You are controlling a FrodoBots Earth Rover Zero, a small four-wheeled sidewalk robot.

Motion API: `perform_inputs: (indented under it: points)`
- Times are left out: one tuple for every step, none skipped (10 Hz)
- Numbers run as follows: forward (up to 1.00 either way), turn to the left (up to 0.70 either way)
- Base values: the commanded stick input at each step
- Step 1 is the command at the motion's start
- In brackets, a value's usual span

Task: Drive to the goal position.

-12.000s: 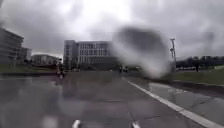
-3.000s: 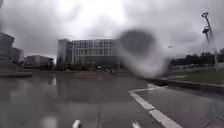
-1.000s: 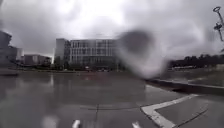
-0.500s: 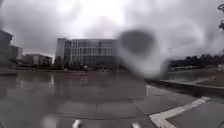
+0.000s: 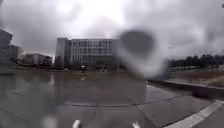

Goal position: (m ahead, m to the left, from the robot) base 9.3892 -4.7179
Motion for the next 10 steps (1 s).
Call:
perform_inputs:
  points:
    - [0.67,0.00]
    - [0.69,0.00]
    - [0.69,0.00]
    - [0.69,0.00]
    - [0.70,0.00]
    - [0.70,0.00]
    - [0.70,0.00]
    - [0.70,0.00]
    - [0.70,0.00]
    - [0.70,0.00]
